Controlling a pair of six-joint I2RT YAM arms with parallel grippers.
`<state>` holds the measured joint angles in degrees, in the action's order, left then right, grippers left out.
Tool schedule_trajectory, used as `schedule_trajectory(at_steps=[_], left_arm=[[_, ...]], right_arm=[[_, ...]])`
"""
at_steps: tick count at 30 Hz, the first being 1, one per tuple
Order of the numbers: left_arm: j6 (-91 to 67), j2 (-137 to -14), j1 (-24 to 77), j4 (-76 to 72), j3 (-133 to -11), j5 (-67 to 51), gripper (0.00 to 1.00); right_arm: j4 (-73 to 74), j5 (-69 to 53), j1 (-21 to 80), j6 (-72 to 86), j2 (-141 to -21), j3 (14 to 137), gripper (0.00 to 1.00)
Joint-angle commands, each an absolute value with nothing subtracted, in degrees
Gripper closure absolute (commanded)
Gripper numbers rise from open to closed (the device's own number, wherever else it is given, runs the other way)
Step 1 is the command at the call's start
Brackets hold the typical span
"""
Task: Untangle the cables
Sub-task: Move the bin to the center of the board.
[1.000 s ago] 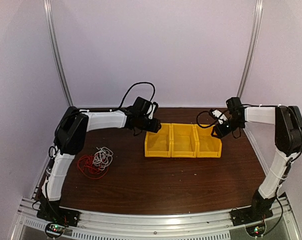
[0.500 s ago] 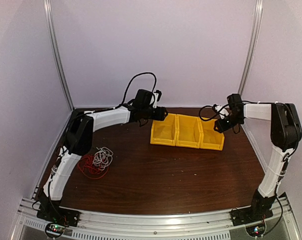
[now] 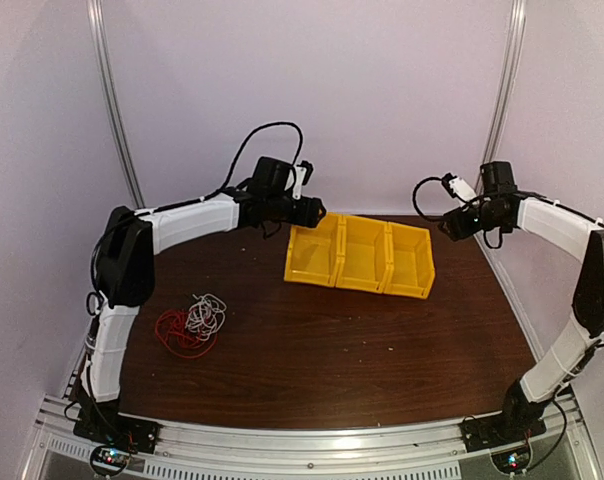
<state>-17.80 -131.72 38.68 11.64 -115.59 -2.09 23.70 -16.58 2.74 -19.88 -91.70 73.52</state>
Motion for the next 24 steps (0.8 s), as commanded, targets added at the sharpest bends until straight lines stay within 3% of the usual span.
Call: schedule_trajectory(at_steps=[1,8,16,24], left_arm=[[-16.1,-125.2,38.3,10.9,-112.2,-1.5,0.26],[-17.0,-126.5,38.3,12.6,-108.0,-2.7,0.27],[-24.0,-130.0,38.7,5.4,-103.4,-6.1,0.28],[-26.0,-134.0,39.0,10.9,-106.3,-3.4,0.24]], right_arm=[[23.3,-21.1,2.5,-20.7,-88.3,70.5,0.35],[23.4,-30.8,3.0,-22.1,-85.7,66.7,0.35],[25.1,-30.4,7.1,-25.5,-85.4,64.3,0.39],[26.1,-30.8,9.2,-25.8,-86.2,64.7,0.39]])
